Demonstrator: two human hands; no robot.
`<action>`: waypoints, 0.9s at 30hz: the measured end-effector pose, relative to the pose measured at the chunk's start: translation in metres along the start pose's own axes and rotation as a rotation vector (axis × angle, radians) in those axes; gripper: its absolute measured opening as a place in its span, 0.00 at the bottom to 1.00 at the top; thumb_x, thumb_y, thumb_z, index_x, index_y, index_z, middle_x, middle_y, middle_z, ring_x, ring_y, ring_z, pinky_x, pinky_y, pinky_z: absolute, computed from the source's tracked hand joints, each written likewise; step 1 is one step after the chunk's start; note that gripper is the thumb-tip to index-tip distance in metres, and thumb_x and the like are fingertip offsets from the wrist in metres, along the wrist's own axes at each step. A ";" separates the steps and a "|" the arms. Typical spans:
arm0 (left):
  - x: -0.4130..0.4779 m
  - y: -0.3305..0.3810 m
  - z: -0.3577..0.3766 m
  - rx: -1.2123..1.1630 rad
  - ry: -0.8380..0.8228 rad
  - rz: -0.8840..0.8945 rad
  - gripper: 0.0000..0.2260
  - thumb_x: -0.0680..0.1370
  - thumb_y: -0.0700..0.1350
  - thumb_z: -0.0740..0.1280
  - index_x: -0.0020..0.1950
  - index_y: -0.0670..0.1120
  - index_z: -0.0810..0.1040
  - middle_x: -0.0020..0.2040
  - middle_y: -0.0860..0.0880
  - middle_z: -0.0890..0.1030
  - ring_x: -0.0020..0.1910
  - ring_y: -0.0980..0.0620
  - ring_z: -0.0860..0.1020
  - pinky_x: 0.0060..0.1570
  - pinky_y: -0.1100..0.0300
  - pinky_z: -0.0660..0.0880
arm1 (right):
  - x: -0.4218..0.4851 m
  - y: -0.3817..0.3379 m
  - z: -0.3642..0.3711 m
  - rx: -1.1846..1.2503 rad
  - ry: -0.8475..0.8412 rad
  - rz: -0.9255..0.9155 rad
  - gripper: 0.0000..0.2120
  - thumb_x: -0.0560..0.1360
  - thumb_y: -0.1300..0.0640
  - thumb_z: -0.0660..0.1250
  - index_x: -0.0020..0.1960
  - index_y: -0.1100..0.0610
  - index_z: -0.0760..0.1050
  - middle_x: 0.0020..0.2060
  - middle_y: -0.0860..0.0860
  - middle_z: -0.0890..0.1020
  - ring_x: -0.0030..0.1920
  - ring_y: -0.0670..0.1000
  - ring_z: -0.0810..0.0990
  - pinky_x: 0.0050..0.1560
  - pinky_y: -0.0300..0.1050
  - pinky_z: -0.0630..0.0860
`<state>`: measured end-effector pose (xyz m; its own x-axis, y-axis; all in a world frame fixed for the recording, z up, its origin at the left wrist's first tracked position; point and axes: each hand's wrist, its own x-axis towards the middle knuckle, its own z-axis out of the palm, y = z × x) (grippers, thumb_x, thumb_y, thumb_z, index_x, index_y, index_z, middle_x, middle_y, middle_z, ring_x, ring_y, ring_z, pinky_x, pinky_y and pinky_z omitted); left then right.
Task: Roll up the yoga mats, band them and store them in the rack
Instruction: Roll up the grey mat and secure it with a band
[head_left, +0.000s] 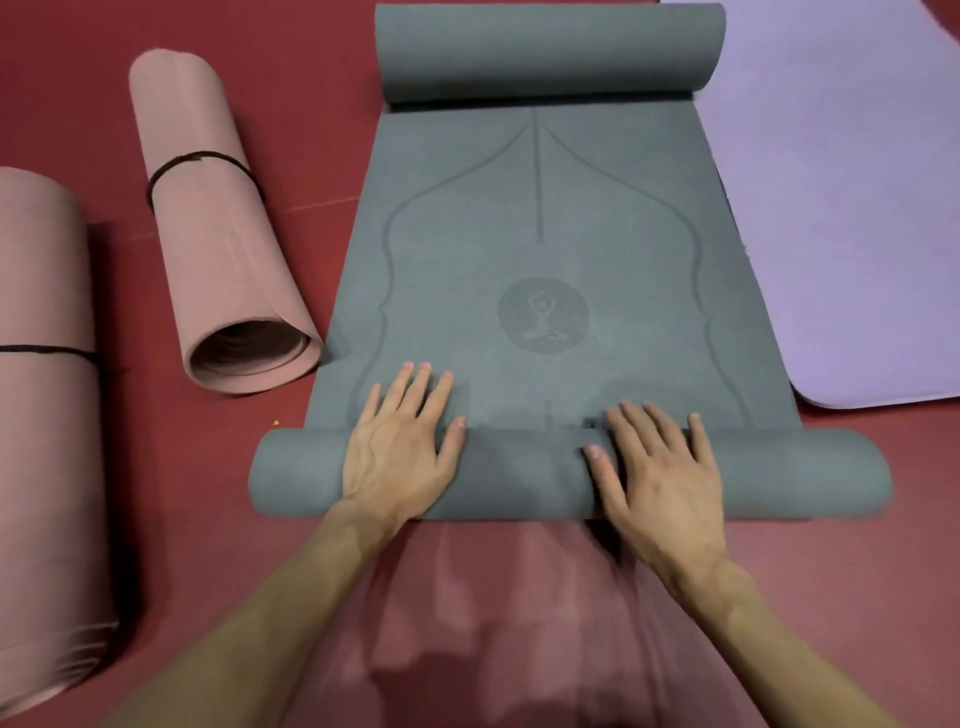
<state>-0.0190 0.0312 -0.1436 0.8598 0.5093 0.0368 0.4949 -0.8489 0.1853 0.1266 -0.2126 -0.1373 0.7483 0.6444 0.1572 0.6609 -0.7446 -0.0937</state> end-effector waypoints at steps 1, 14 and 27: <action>0.003 0.000 0.000 0.000 -0.007 -0.003 0.31 0.82 0.62 0.49 0.80 0.50 0.69 0.81 0.46 0.68 0.82 0.48 0.60 0.80 0.44 0.57 | -0.003 -0.006 0.001 0.007 0.000 -0.014 0.28 0.82 0.39 0.55 0.68 0.56 0.79 0.68 0.55 0.81 0.71 0.58 0.76 0.78 0.64 0.60; -0.001 0.032 0.009 0.072 0.050 -0.024 0.28 0.82 0.63 0.52 0.69 0.50 0.81 0.65 0.50 0.83 0.70 0.47 0.77 0.75 0.42 0.64 | 0.000 -0.021 0.005 -0.025 -0.004 -0.050 0.36 0.81 0.33 0.54 0.77 0.57 0.70 0.79 0.56 0.69 0.80 0.59 0.63 0.81 0.65 0.47; 0.056 0.036 0.004 0.024 -0.090 -0.037 0.32 0.80 0.68 0.46 0.73 0.57 0.77 0.74 0.52 0.77 0.76 0.49 0.71 0.77 0.41 0.62 | 0.038 -0.027 0.005 -0.042 0.005 0.012 0.36 0.81 0.33 0.52 0.78 0.58 0.69 0.79 0.59 0.68 0.81 0.60 0.62 0.80 0.68 0.49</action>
<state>0.0473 0.0284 -0.1388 0.8483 0.5264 -0.0580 0.5283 -0.8336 0.1615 0.1377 -0.1669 -0.1341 0.7559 0.6345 0.1614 0.6487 -0.7591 -0.0541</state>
